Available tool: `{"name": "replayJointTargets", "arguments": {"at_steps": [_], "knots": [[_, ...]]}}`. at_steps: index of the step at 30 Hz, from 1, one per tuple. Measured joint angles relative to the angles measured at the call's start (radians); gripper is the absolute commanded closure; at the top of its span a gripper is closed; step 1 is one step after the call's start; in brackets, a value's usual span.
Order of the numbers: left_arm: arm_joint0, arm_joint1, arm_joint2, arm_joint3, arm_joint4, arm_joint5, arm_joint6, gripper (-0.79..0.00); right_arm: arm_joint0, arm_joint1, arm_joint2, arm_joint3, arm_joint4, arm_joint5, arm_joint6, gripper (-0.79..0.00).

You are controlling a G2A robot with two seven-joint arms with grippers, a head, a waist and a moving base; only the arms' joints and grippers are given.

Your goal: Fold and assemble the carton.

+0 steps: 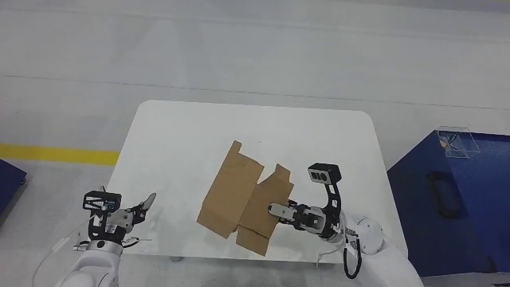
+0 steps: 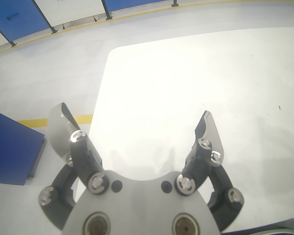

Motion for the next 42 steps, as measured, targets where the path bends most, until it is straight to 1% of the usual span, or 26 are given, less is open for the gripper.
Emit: {"name": "replayJointTargets", "arguments": {"at_steps": [3,10,12,15,16,18,19,21,22,25,26,28,29,31,35,36,37,38,39,40,41,42], "knots": [[0.000,0.000,0.000,0.000,0.000,0.000,0.000,-0.785,0.006,-0.003,-0.008,0.052,-0.050,-0.018,-0.016,0.000],[0.000,0.000,0.000,0.003,0.001,0.000,-0.003,-0.785,0.006,-0.002,-0.008,0.052,-0.048,-0.018,-0.016,0.000],[-0.009,0.001,-0.004,-0.002,-0.015,-0.004,-0.048,-0.785,0.008,-0.001,-0.003,0.051,-0.059,-0.012,-0.024,0.000],[-0.037,0.007,-0.047,-0.066,-0.151,-0.102,-0.276,-0.785,0.005,-0.002,-0.009,0.027,-0.187,0.036,-0.083,0.000],[-0.050,0.009,-0.072,-0.089,-0.250,-0.151,-0.394,-0.785,0.006,-0.003,-0.029,0.020,-0.230,0.073,-0.077,0.000],[-0.080,0.013,-0.113,-0.104,-0.454,-0.211,-0.583,-0.785,0.022,-0.003,-0.043,0.030,-0.233,0.115,-0.041,0.000],[-0.110,0.018,-0.137,-0.093,-0.620,-0.240,-0.720,-0.785,0.030,-0.003,-0.047,0.042,-0.217,0.126,-0.028,0.000],[-0.175,0.027,-0.163,-0.050,-0.874,-0.257,-0.940,-0.785,0.037,-0.004,-0.059,0.056,-0.208,0.140,-0.016,0.000],[-0.226,0.033,-0.172,-0.007,-1.034,-0.251,-1.079,-0.785,0.044,-0.005,-0.069,0.064,-0.208,0.148,-0.009,0.000],[-0.345,0.044,-0.173,0.116,-1.373,-0.211,-1.346,-0.785,0.059,-0.011,-0.101,0.082,-0.213,0.164,-0.002,0.000],[-0.373,0.046,-0.162,0.150,-1.455,-0.196,-1.412,-0.785,0.064,-0.013,-0.112,0.088,-0.211,0.168,0.001,0.000],[-0.421,0.052,-0.118,0.204,-1.599,-0.166,-1.519,-0.785,0.076,-0.019,-0.139,0.106,-0.200,0.175,0.007,0.000],[-0.432,0.056,-0.092,0.212,-1.636,-0.162,-1.536,-0.785,0.083,-0.022,-0.152,0.115,-0.192,0.177,0.011,0.000],[-0.442,0.070,-0.036,0.210,-1.660,-0.173,-1.539,-0.785,0.099,-0.030,-0.180,0.135,-0.174,0.173,0.021,0.000],[-0.429,0.098,0.044,0.183,-1.678,-0.215,-1.536,-0.785,0.129,-0.045,-0.227,0.165,-0.177,0.152,0.015,0.000],[-0.426,0.105,0.056,0.177,-1.682,-0.220,-1.536,-0.745,0.135,-0.048,-0.237,0.168,-0.177,0.148,0.011,0.000],[-0.424,0.115,0.069,0.172,-1.687,-0.227,-1.536,-0.631,0.142,-0.051,-0.247,0.173,-0.180,0.142,0.007,0.000],[-0.423,0.122,0.077,0.170,-1.693,-0.230,-1.536,-0.431,0.147,-0.053,-0.252,0.176,-0.186,0.137,0.004,0.000],[-0.422,0.129,0.083,0.169,-1.700,-0.232,-1.536,-0.268,0.151,-0.055,-0.257,0.180,-0.191,0.133,0.000,0.000],[-0.421,0.138,0.089,0.168,-1.709,-0.236,-1.536,-0.018,0.155,-0.058,-0.263,0.184,-0.194,0.131,-0.004,0.000],[-0.421,0.145,0.094,0.168,-1.717,-0.239,-1.536,0.000,0.157,-0.059,-0.267,0.186,-0.195,0.131,-0.006,0.000],[-0.420,0.152,0.098,0.168,-1.726,-0.241,-1.536,0.000,0.160,-0.060,-0.270,0.189,-0.195,0.131,-0.007,0.000]]}}
